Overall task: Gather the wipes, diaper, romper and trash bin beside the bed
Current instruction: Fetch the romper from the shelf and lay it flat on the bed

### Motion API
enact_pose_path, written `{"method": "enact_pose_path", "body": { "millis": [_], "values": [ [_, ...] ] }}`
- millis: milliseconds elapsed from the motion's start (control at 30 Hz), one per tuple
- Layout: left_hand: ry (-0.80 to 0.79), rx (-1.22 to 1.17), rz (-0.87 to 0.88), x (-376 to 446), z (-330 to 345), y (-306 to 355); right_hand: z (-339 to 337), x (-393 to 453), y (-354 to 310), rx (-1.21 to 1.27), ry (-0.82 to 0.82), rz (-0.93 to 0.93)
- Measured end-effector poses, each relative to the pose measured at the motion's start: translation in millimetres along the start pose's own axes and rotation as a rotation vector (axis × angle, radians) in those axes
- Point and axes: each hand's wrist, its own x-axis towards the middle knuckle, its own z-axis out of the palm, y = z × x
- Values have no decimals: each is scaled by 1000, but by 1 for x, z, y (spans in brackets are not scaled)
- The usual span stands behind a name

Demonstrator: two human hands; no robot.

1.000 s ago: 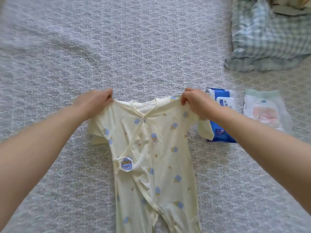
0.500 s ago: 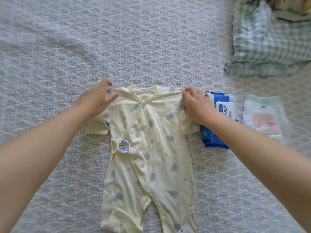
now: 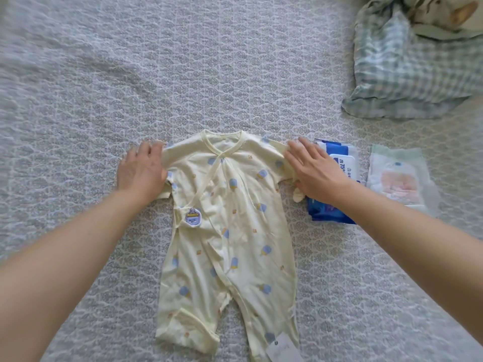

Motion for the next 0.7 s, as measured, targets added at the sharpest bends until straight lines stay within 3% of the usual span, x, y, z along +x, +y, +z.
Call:
{"method": "enact_pose_path", "body": {
  "millis": [267,700],
  "values": [
    [-44,50,22,-45,-11,17,-1,-45,-20,94,38,74],
    [-125,-299,-25,-204,-108,100,-83,-183,-72,267,13,232]
  ]
}}
